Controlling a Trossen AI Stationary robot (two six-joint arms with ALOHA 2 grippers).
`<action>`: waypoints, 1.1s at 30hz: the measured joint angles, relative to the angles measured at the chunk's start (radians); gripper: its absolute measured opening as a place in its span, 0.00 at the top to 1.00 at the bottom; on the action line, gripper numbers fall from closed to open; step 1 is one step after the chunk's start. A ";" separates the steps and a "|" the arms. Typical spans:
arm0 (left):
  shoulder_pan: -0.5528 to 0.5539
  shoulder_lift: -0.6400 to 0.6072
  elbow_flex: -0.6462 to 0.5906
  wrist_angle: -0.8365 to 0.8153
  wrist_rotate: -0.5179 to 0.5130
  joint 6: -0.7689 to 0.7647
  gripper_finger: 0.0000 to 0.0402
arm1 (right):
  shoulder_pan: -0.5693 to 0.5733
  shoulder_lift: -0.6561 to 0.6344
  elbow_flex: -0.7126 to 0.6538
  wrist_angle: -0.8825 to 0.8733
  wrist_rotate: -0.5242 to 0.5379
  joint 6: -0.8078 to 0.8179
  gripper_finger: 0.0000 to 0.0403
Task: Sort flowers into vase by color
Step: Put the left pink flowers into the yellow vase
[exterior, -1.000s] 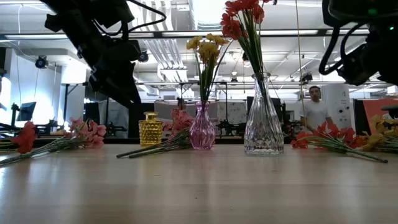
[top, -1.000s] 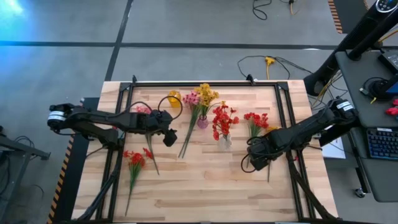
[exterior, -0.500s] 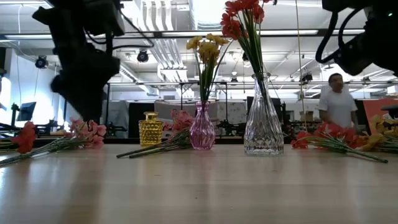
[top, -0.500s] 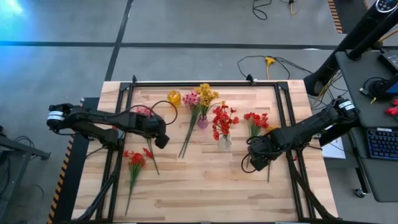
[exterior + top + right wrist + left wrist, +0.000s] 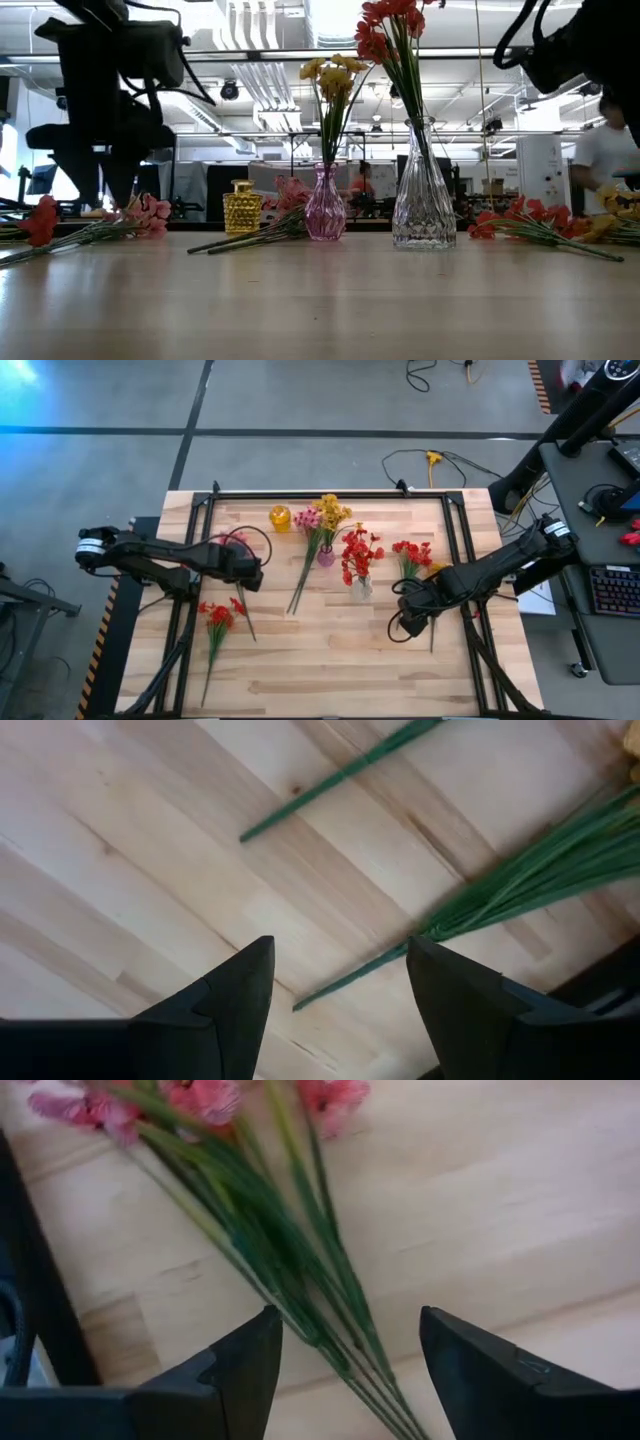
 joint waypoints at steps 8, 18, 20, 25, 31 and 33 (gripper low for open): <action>0.000 0.000 -0.045 0.020 -0.023 -0.043 0.46 | 0.000 0.000 0.015 0.000 0.044 -0.037 0.45; 0.001 0.000 -0.048 0.020 -0.104 -0.075 0.47 | 0.000 0.000 0.015 0.002 0.046 -0.043 0.45; 0.001 0.000 -0.054 0.023 -0.105 -0.100 0.47 | 0.000 0.000 0.015 0.002 0.046 -0.043 0.45; 0.001 0.037 -0.079 0.051 -0.102 -0.125 0.47 | 0.000 0.000 0.015 0.003 0.046 -0.048 0.45; 0.001 0.104 -0.099 0.120 -0.101 -0.123 0.47 | 0.000 0.000 0.015 0.003 0.046 -0.052 0.45; 0.001 0.128 -0.099 0.137 -0.101 -0.119 0.47 | 0.000 0.000 0.015 0.003 0.046 -0.054 0.45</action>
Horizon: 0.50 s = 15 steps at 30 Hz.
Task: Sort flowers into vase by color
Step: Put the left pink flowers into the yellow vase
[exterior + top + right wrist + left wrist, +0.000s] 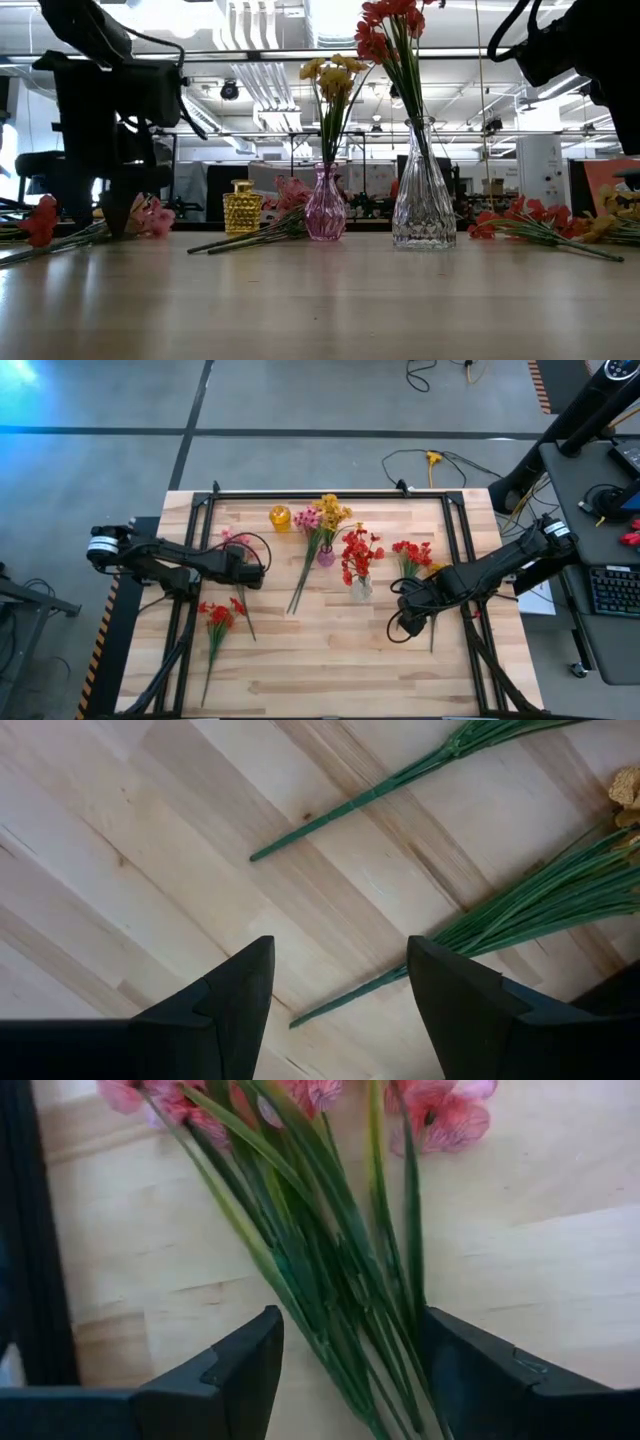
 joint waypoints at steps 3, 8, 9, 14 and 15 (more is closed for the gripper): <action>-0.001 0.030 0.001 0.012 -0.001 0.003 0.47 | 0.000 0.000 0.000 0.000 0.000 -0.001 0.45; -0.002 0.061 0.013 0.019 -0.009 0.009 0.56 | 0.000 0.000 0.000 0.000 0.000 -0.001 0.45; -0.003 0.066 0.019 0.018 -0.011 0.012 0.58 | 0.000 0.000 0.000 0.000 0.000 -0.001 0.45; -0.003 0.079 0.061 0.019 -0.037 0.067 0.72 | 0.000 0.000 0.000 0.001 0.000 -0.001 0.45; -0.003 0.081 0.069 0.019 -0.039 0.078 0.75 | 0.000 0.000 0.000 0.001 0.000 -0.001 0.45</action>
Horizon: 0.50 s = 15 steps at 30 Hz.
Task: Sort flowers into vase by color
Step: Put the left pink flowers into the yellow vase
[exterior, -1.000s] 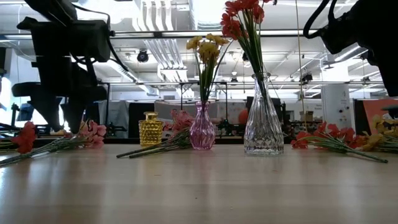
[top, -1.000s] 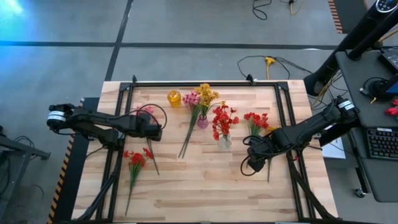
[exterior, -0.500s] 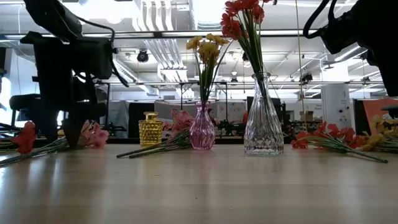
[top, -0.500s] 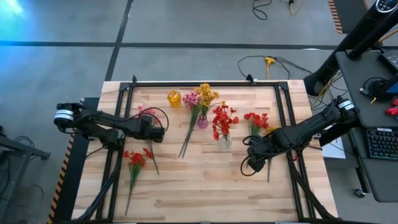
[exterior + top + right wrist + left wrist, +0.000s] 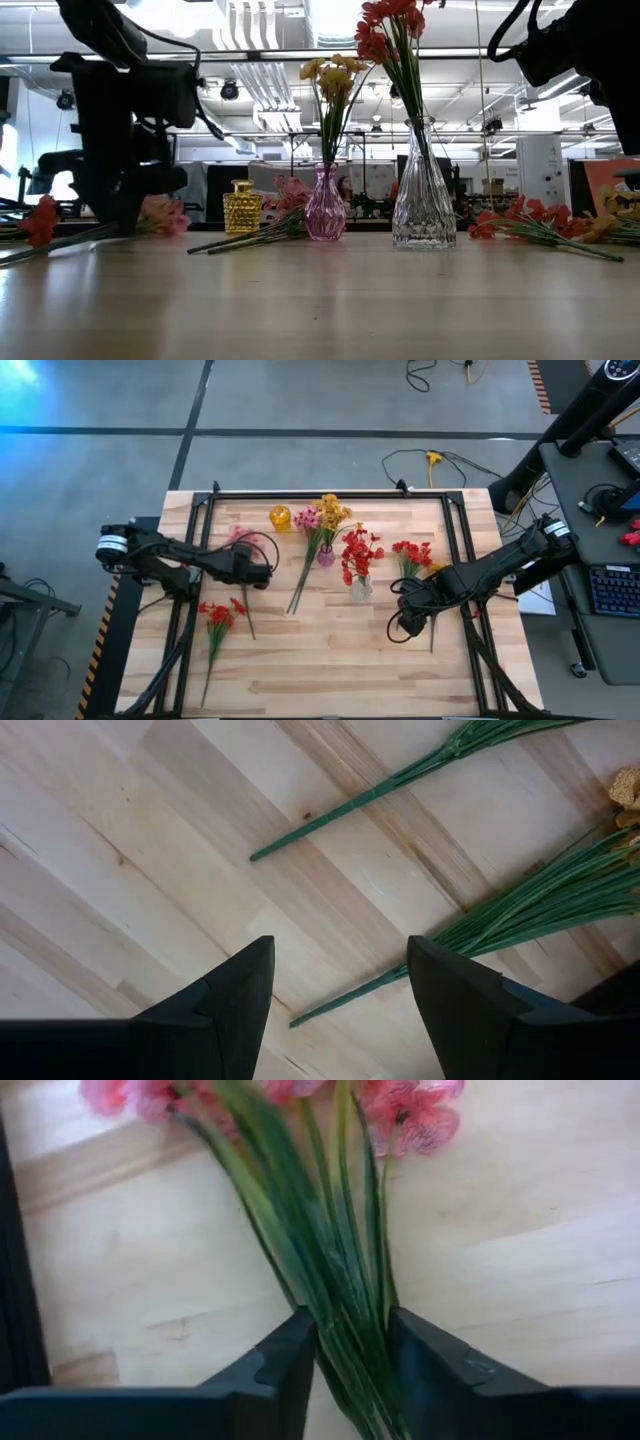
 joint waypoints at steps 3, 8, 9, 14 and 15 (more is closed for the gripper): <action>0.000 0.016 0.014 -0.003 0.000 0.021 0.84 | 0.000 0.000 0.000 0.000 0.000 0.000 0.45; 0.000 0.048 0.019 -0.004 -0.001 0.039 0.98 | 0.000 0.000 0.000 0.000 0.000 0.000 0.45; 0.000 0.054 0.019 -0.004 -0.002 0.041 0.98 | 0.000 0.000 0.000 0.000 0.000 0.000 0.45; 0.000 0.062 0.019 -0.006 -0.015 0.048 0.99 | 0.000 0.000 0.000 0.000 0.000 0.000 0.45; 0.000 0.057 0.020 -0.007 -0.023 0.056 0.99 | 0.000 0.000 0.000 0.000 0.000 0.000 0.45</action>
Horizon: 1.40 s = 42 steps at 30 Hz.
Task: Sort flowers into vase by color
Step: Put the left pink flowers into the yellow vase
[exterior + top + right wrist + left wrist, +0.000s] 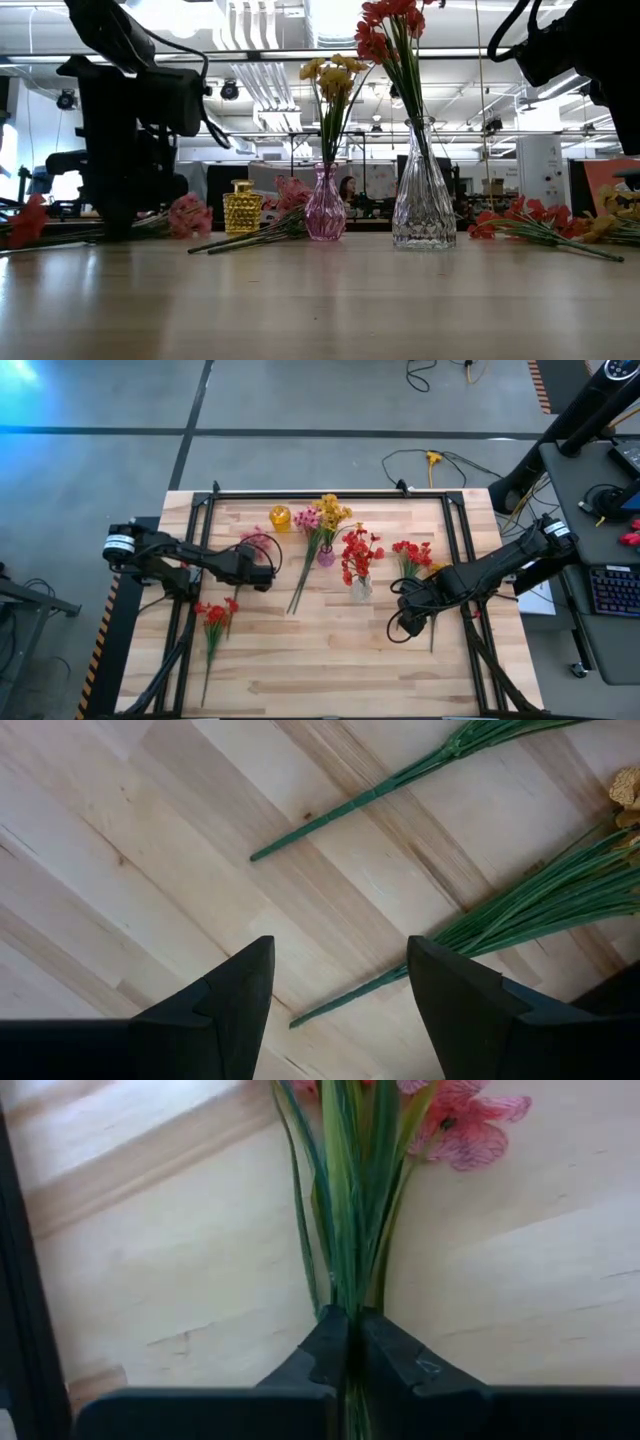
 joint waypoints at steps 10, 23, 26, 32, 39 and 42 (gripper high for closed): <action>0.000 -0.146 0.056 -0.093 -0.185 0.051 1.00 | 0.000 0.000 0.000 0.001 0.000 0.000 0.45; 0.000 -0.458 0.127 0.083 -0.374 0.448 1.00 | 0.000 0.000 0.000 0.008 0.036 -0.029 0.45; 0.000 -0.505 0.121 0.281 -0.376 0.657 1.00 | 0.000 0.000 0.000 0.013 0.072 -0.042 0.45; 0.003 -0.566 0.108 0.560 -0.433 0.967 1.00 | 0.000 0.000 0.000 0.045 0.104 -0.074 0.45; 0.003 -0.580 0.051 0.983 -0.401 1.338 1.00 | 0.000 0.000 0.000 0.061 0.128 -0.102 0.45; 0.020 -0.578 0.012 1.164 -0.286 1.432 1.00 | 0.000 0.000 0.000 0.064 0.130 -0.105 0.45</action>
